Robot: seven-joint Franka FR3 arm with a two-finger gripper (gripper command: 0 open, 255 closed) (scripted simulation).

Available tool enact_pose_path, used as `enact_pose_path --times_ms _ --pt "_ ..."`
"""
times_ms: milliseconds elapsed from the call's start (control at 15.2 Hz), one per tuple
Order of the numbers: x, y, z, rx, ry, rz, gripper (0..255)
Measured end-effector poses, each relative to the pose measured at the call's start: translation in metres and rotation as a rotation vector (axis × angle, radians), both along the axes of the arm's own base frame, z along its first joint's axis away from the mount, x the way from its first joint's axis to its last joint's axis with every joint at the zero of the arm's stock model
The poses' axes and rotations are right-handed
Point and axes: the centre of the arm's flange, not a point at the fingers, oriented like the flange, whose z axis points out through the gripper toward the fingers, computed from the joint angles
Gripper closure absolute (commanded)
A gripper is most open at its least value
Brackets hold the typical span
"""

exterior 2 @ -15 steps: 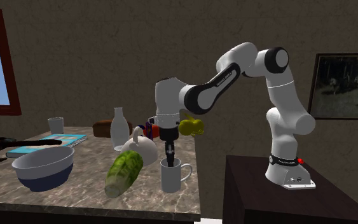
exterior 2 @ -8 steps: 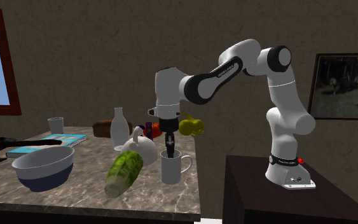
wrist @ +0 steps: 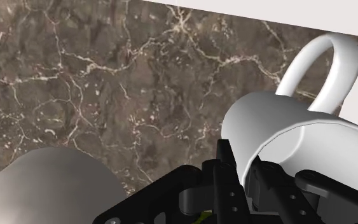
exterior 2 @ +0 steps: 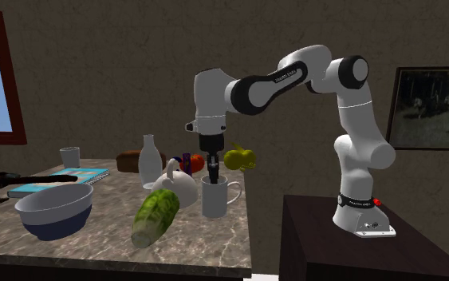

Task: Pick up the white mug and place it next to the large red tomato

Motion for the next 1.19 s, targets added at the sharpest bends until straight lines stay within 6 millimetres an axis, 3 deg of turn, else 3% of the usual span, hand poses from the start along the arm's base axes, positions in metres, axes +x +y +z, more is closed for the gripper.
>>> enact_pose_path --times_ms 1188 --pt "0.000 0.000 0.091 0.000 0.000 0.000 255"
